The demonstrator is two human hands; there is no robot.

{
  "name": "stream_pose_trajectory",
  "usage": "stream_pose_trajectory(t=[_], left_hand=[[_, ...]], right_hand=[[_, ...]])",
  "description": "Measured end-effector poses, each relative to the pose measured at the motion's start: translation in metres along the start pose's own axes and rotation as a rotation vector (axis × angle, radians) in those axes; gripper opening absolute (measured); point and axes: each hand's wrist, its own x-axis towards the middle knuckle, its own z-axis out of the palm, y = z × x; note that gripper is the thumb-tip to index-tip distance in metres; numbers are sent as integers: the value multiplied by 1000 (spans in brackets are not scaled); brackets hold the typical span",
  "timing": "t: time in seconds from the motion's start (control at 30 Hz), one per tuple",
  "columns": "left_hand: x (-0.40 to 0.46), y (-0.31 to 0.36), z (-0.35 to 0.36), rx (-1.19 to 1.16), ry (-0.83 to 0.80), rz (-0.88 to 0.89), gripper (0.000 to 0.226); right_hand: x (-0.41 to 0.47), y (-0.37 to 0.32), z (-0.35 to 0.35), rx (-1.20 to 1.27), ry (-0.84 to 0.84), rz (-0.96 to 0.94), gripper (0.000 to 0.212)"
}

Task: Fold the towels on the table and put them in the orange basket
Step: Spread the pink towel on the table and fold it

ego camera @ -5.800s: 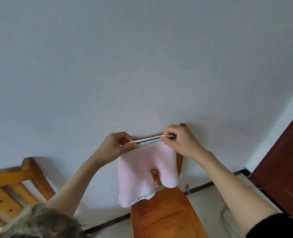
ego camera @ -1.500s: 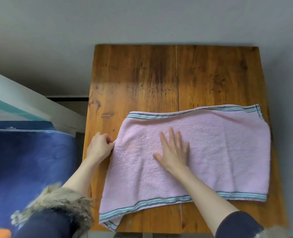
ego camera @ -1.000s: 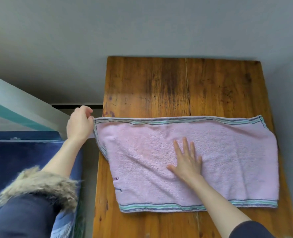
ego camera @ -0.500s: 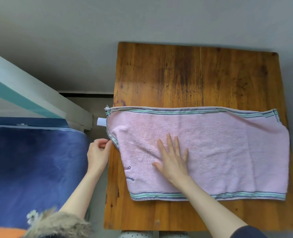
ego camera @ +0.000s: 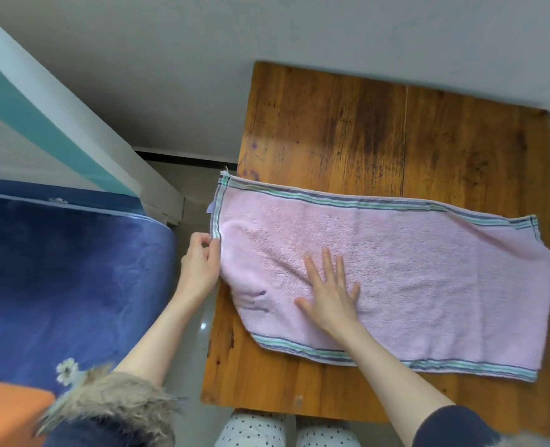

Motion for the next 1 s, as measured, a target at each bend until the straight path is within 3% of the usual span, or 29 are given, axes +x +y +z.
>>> stream_pose_trajectory(t=[0.17,0.33,0.43,0.57,0.8,1.0], left_hand=[[5,-4,-21,98,28,74,18],[-1,-30,-20,41,-109,-173,34],[-21,-49,-24,8,-243,-203,22],[-40,-64,-33,62,-351,-117,11],[-42,-56,-33,352,-262,-22,8],[-52,-51,-18,554,-117,-43,52]], right_hand=[[0,-1,-2,32,-2,-4,79],[-9,-5,1,12,30,-25,82],[-16,-7,6,-20,5,-57,83],[-13,-8,11,-54,-25,-49,84],[-10,-11,9,-52,-39,-42,85],[-15,3,6,-28,20,-81,77]])
